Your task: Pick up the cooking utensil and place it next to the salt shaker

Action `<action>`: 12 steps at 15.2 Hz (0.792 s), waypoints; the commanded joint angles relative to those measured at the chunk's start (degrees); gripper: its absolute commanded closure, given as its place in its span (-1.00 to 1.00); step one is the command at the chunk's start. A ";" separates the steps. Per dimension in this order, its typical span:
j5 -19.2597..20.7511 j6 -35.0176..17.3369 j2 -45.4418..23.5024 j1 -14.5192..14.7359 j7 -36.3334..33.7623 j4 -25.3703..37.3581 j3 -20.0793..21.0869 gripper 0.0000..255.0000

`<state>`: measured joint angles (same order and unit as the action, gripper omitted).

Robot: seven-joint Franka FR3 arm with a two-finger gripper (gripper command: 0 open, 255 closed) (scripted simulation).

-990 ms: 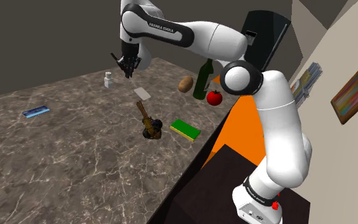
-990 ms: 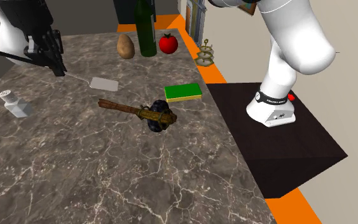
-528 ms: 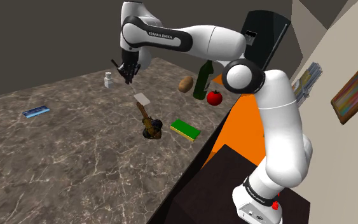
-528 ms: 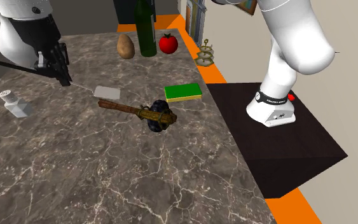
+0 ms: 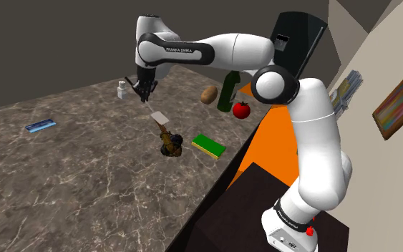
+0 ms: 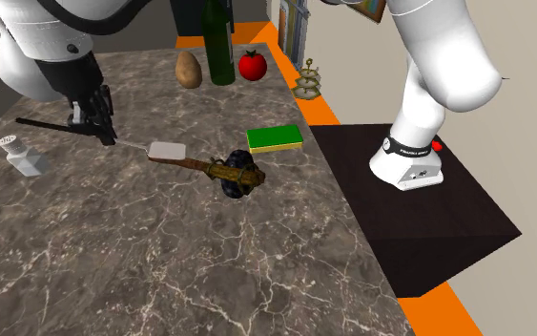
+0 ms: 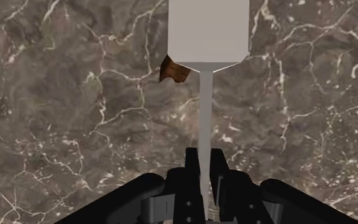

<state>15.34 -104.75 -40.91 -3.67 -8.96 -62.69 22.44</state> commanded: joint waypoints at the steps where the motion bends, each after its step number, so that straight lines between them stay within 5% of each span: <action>1: 0.06 -1.74 0.03 -0.36 -0.08 -1.79 -0.04 1.00; 12: 0.87 -9.12 -1.53 -0.96 -0.91 -7.80 -0.55 1.00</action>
<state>16.08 -113.29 -42.10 -4.64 -9.79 -70.21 22.00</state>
